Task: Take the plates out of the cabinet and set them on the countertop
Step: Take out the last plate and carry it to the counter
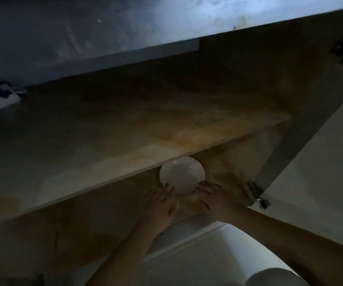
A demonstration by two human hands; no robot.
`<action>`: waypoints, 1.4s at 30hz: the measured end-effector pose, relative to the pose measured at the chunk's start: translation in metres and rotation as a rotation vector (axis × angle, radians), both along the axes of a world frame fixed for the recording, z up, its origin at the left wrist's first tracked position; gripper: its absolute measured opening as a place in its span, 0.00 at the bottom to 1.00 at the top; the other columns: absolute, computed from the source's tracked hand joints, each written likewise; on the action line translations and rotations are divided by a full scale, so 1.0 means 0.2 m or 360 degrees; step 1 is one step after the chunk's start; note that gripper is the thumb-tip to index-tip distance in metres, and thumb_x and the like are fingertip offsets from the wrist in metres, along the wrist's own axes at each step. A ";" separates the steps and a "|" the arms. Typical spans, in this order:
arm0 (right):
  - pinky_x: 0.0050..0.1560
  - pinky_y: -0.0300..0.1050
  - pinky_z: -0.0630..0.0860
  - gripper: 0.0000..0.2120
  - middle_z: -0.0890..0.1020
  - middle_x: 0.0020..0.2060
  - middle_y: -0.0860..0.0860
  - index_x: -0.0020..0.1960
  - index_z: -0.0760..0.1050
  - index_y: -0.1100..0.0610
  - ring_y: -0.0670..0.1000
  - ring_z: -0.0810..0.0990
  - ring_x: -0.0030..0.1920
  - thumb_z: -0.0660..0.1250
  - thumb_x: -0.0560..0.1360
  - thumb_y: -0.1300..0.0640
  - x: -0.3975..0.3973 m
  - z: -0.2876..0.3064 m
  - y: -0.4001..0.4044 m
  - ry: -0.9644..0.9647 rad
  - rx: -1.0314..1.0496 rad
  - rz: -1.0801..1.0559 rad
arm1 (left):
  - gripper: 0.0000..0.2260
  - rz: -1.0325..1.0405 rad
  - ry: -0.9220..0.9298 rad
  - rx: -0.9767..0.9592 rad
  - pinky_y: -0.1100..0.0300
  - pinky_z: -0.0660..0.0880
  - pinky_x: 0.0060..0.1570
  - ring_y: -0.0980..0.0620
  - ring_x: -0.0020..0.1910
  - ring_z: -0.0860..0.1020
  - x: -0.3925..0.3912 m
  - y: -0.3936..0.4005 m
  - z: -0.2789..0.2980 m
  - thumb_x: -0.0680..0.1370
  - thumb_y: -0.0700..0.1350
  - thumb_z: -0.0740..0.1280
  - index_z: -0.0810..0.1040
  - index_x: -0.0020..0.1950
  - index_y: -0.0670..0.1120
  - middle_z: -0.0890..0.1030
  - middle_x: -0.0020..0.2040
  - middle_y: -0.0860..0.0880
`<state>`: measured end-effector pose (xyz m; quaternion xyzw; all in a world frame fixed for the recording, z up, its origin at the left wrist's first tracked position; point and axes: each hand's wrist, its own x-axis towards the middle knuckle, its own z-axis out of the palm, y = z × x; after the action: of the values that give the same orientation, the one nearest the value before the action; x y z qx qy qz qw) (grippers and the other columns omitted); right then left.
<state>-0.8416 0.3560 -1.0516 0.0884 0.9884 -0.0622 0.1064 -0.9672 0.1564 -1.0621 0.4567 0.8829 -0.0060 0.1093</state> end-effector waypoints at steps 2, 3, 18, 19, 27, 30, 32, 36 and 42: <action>0.73 0.46 0.52 0.26 0.59 0.77 0.53 0.78 0.55 0.53 0.52 0.56 0.76 0.53 0.82 0.47 -0.02 -0.08 -0.01 -0.0079 -0.0020 0.0042 | 0.27 0.0004 -0.0026 -0.0060 0.51 0.43 0.75 0.49 0.79 0.49 -0.03 0.02 -0.07 0.83 0.59 0.45 0.51 0.81 0.52 0.50 0.82 0.50; 0.73 0.48 0.53 0.27 0.60 0.77 0.53 0.78 0.56 0.54 0.53 0.57 0.76 0.53 0.82 0.47 -0.03 -0.11 0.00 -0.0108 -0.0036 0.0049 | 0.27 0.0016 -0.0046 -0.0102 0.51 0.43 0.75 0.50 0.79 0.47 -0.05 0.03 -0.10 0.83 0.59 0.45 0.49 0.81 0.52 0.48 0.82 0.51; 0.75 0.54 0.41 0.31 0.47 0.79 0.53 0.79 0.44 0.54 0.55 0.45 0.78 0.51 0.81 0.44 -0.12 -0.42 0.07 -0.0330 -0.0047 -0.0051 | 0.29 0.0007 -0.0005 -0.0251 0.48 0.46 0.75 0.49 0.79 0.46 -0.15 0.10 -0.51 0.83 0.59 0.46 0.45 0.81 0.50 0.45 0.82 0.50; 0.75 0.54 0.41 0.31 0.47 0.79 0.52 0.79 0.44 0.54 0.55 0.44 0.78 0.51 0.81 0.44 -0.12 -0.41 0.08 -0.0318 -0.0038 -0.0042 | 0.29 0.0015 0.0021 -0.0227 0.48 0.47 0.75 0.49 0.79 0.46 -0.15 0.11 -0.51 0.83 0.59 0.47 0.44 0.81 0.50 0.46 0.82 0.50; 0.75 0.54 0.44 0.30 0.48 0.79 0.52 0.79 0.45 0.54 0.55 0.47 0.78 0.53 0.82 0.47 -0.14 -0.41 0.06 -0.0323 -0.0049 -0.0025 | 0.31 0.0121 -0.0040 -0.0186 0.46 0.48 0.76 0.46 0.79 0.46 -0.06 0.15 -0.51 0.83 0.58 0.51 0.43 0.81 0.47 0.42 0.82 0.47; 0.75 0.53 0.46 0.29 0.52 0.78 0.52 0.78 0.49 0.54 0.55 0.51 0.77 0.53 0.81 0.46 -0.11 -0.38 0.04 -0.0263 -0.0033 -0.0023 | 0.31 0.0103 -0.0016 -0.0208 0.46 0.47 0.76 0.46 0.79 0.46 -0.02 0.13 -0.50 0.83 0.58 0.50 0.44 0.81 0.47 0.43 0.82 0.47; 0.75 0.53 0.48 0.28 0.56 0.77 0.52 0.77 0.53 0.54 0.55 0.54 0.75 0.53 0.81 0.45 -0.07 -0.38 0.04 -0.0179 0.0035 0.0032 | 0.30 0.0098 -0.0005 -0.0204 0.46 0.47 0.75 0.46 0.79 0.47 0.00 0.10 -0.50 0.83 0.59 0.50 0.44 0.81 0.48 0.45 0.82 0.48; 0.72 0.47 0.53 0.23 0.65 0.73 0.50 0.74 0.63 0.51 0.52 0.63 0.71 0.52 0.80 0.47 0.06 -0.41 0.00 0.0049 0.0139 0.0148 | 0.27 -0.0042 0.0098 -0.0145 0.48 0.54 0.72 0.45 0.76 0.58 0.06 0.06 -0.48 0.83 0.59 0.50 0.57 0.79 0.47 0.58 0.80 0.45; 0.58 0.47 0.69 0.16 0.79 0.54 0.55 0.56 0.77 0.58 0.56 0.75 0.56 0.55 0.79 0.51 0.06 -0.42 0.04 0.0413 -0.0048 0.0058 | 0.17 -0.0054 -0.0298 0.0311 0.57 0.73 0.50 0.48 0.54 0.78 -0.02 0.06 -0.42 0.84 0.53 0.55 0.77 0.64 0.47 0.77 0.62 0.47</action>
<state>-0.8287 0.3643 -1.1359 0.0600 0.9943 -0.0860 -0.0201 -0.9715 0.1685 -1.1452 0.4786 0.8574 0.1208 0.1459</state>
